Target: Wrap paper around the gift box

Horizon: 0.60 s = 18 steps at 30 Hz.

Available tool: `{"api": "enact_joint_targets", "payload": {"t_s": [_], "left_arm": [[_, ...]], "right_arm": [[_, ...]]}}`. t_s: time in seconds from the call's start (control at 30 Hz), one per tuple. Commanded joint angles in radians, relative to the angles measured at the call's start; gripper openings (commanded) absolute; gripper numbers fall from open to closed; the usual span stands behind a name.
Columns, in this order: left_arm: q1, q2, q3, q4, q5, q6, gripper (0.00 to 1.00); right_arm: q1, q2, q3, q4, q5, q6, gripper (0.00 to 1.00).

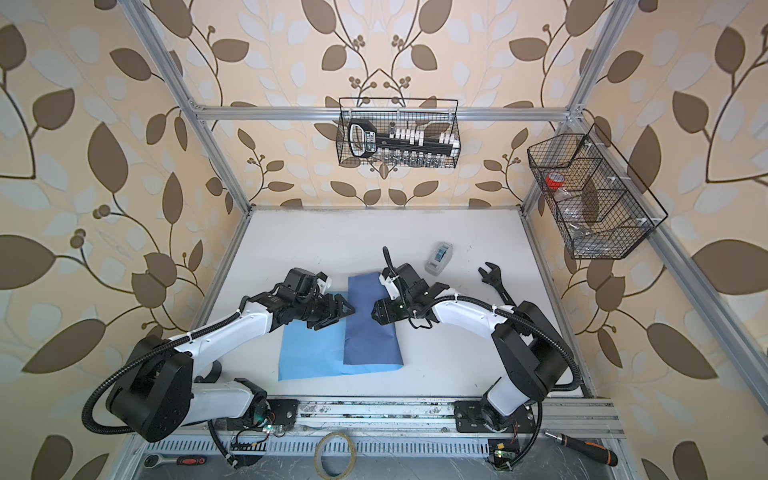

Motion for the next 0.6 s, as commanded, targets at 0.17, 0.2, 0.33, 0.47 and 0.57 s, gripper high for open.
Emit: {"api": "enact_joint_targets", "payload": {"t_s": [0.17,0.2,0.33,0.47,0.57], "left_arm": [[-0.008,-0.014,-0.03,0.006,0.043,0.008,0.7],[-0.009,-0.01,-0.03,0.009,0.045,0.007,0.69],[-0.014,0.022,-0.025,0.035,0.069,0.003,0.61],[-0.032,0.052,-0.019,0.06,0.087,-0.001,0.55],[-0.035,0.072,-0.02,0.068,0.09,0.001,0.48]], "right_arm": [[0.009,0.003,0.009,-0.016,0.026,0.001,0.76],[0.01,0.006,0.009,-0.015,0.028,0.002,0.77],[0.012,0.012,0.009,-0.011,0.028,0.005,0.78],[0.013,0.014,0.006,-0.011,0.033,0.006,0.78],[0.013,0.017,0.008,-0.01,0.033,0.006,0.78]]}}
